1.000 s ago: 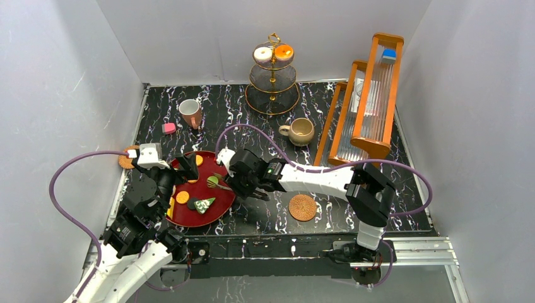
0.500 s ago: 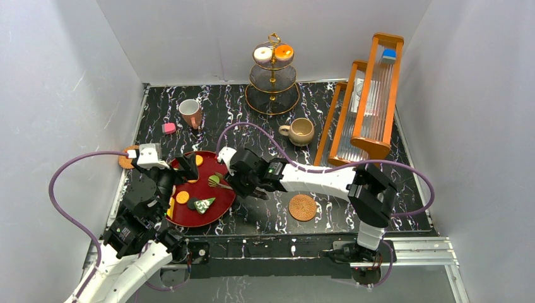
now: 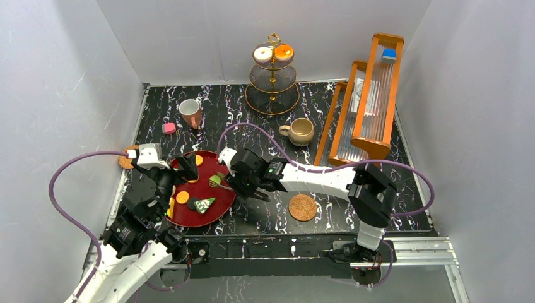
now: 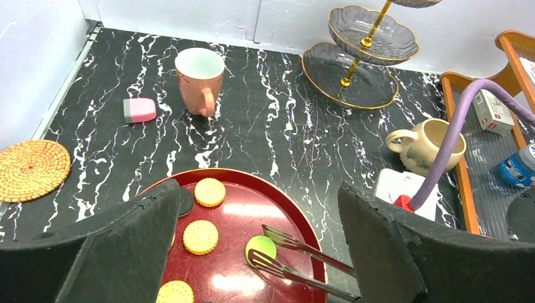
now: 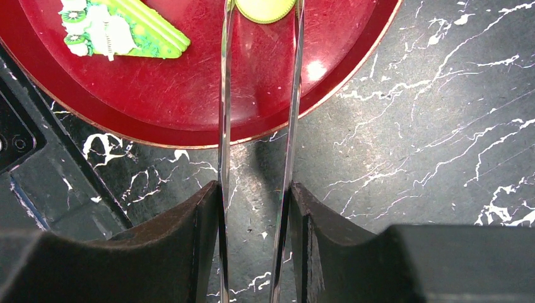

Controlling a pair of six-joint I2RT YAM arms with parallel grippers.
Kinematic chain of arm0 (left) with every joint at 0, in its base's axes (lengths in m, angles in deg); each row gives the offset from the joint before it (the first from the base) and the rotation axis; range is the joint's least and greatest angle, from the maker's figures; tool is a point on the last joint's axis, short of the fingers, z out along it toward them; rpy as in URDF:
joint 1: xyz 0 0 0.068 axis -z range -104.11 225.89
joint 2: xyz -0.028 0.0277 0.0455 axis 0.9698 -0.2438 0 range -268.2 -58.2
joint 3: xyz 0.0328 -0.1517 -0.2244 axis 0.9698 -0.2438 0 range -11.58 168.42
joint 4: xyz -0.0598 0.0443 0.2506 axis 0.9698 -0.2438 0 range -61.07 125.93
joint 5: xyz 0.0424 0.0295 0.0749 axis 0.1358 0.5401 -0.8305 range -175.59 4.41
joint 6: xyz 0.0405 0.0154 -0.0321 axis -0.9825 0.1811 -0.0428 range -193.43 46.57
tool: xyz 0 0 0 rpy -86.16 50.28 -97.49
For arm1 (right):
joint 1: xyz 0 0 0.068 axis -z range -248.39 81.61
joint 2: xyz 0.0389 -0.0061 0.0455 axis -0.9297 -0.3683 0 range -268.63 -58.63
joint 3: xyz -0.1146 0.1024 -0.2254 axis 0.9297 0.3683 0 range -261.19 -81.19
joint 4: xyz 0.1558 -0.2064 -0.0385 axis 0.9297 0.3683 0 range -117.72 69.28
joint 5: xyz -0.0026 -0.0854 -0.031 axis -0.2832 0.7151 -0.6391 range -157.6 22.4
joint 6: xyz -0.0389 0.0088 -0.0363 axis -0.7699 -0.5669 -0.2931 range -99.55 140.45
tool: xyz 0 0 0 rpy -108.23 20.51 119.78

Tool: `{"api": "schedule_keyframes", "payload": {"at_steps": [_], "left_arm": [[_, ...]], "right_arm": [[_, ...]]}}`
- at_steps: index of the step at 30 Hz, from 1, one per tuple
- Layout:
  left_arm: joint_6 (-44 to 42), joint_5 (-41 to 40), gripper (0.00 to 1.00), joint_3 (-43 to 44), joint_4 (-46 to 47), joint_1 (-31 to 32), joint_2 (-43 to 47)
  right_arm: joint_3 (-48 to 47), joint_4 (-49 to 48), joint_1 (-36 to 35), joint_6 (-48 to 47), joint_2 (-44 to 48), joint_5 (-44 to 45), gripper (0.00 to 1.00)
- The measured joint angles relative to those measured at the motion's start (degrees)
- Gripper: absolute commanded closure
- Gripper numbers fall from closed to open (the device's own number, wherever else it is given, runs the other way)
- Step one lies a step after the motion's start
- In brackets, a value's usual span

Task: Serve the afternoon tea

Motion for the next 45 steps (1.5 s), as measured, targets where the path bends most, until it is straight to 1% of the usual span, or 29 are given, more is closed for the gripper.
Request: {"api": "schedule_keyframes", "payload": {"at_steps": [20, 25, 33, 40, 45], "left_arm": [[0.00, 0.00, 0.08, 0.00, 0.00, 0.00, 0.00], [-0.02, 0.02, 0.08, 0.00, 0.00, 0.00, 0.00], [0.00, 0.02, 0.08, 0.00, 0.00, 0.00, 0.00], [0.00, 0.02, 0.08, 0.00, -0.02, 0.00, 0.00], [0.04, 0.02, 0.08, 0.00, -0.02, 0.00, -0.02]], "right_arm": [[-0.20, 1.03, 0.02, 0.02, -0.50, -1.49, 0.47], [-0.22, 1.03, 0.00, 0.02, -0.87, -1.86, 0.52], [-1.29, 1.62, 0.02, 0.07, -1.05, -0.70, 0.57], [-1.40, 1.62, 0.76, 0.72, -0.46, -0.09, 0.59], [-2.10, 2.43, 3.87, 1.16, 2.03, -0.26, 0.60]]}}
